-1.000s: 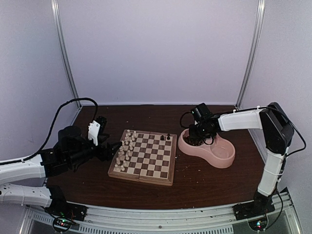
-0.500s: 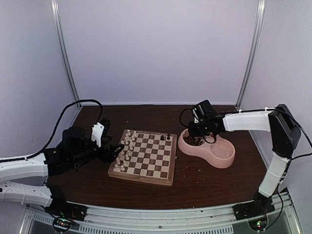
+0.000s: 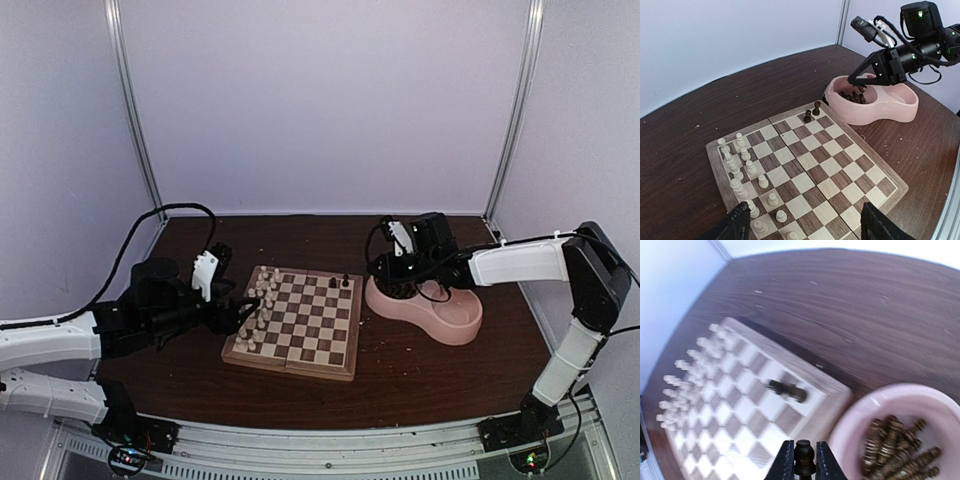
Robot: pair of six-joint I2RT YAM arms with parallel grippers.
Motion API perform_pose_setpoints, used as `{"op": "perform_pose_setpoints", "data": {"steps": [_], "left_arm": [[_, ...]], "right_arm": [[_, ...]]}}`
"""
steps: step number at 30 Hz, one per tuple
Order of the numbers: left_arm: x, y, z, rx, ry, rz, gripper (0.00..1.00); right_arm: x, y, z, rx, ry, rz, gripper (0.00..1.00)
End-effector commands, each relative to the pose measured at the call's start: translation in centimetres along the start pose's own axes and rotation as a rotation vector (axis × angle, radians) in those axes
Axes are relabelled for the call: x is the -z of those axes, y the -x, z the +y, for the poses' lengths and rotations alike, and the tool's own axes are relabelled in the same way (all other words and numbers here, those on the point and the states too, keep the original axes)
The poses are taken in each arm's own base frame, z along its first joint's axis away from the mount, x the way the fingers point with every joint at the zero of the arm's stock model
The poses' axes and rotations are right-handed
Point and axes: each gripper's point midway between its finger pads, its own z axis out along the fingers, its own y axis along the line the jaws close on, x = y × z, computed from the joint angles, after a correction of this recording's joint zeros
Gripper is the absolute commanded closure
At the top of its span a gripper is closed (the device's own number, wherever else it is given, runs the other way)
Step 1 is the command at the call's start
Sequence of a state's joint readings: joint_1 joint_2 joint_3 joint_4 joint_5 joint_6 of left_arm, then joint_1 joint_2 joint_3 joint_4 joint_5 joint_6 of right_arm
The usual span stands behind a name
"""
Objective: Set up the chess pieces on the board
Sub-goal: Pick up the bishop from the storage box, then place the bishop on the chessboard.
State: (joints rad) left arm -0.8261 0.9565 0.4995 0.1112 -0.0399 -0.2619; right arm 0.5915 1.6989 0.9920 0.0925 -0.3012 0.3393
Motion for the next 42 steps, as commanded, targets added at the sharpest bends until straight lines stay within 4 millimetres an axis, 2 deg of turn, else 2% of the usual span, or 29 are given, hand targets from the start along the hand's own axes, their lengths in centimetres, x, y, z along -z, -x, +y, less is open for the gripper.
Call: {"op": "perform_pose_setpoints", "data": {"steps": [1, 6, 9, 17, 22, 28, 31, 35, 38, 42], "left_arm": [[-0.1, 2.3, -0.7, 0.010, -0.032, -0.057, 0.24], [-0.4, 2.2, -0.9, 0.004, -0.043, -0.043, 0.22], [-0.5, 2.2, -0.9, 0.009, -0.043, -0.041, 0.22], [-0.3, 2.2, 0.1, 0.022, 0.013, -0.042, 0.20], [-0.3, 2.1, 0.6, 0.027, 0.041, -0.037, 0.19], [-0.4, 2.0, 0.7, 0.029, 0.048, -0.031, 0.18], [-0.4, 1.9, 0.7, 0.029, 0.051, -0.028, 0.18], [-0.4, 2.0, 0.6, 0.029, 0.044, -0.028, 0.18], [-0.5, 2.0, 0.6, 0.029, 0.046, -0.030, 0.18], [-0.6, 2.0, 0.5, 0.030, 0.037, -0.025, 0.18]], "right_arm": [[1.4, 2.1, 5.6, 0.078, 0.249, -0.091, 0.90], [1.7, 0.7, 8.7, 0.143, 0.377, -0.047, 0.90], [1.4, -0.5, 10.1, 0.202, 0.394, -0.002, 0.90], [-1.8, -4.6, 11.6, 0.353, 0.299, 0.172, 0.90], [-3.6, -6.6, 11.0, 0.416, 0.207, 0.263, 0.89], [-4.9, -8.0, 10.7, 0.453, 0.154, 0.328, 0.86], [-5.3, -8.5, 10.9, 0.462, 0.146, 0.338, 0.81], [-5.4, -8.3, 11.0, 0.469, 0.137, 0.337, 0.75], [-5.0, -8.1, 11.3, 0.474, 0.137, 0.324, 0.68], [-4.7, -7.6, 11.3, 0.481, 0.111, 0.321, 0.67]]}}
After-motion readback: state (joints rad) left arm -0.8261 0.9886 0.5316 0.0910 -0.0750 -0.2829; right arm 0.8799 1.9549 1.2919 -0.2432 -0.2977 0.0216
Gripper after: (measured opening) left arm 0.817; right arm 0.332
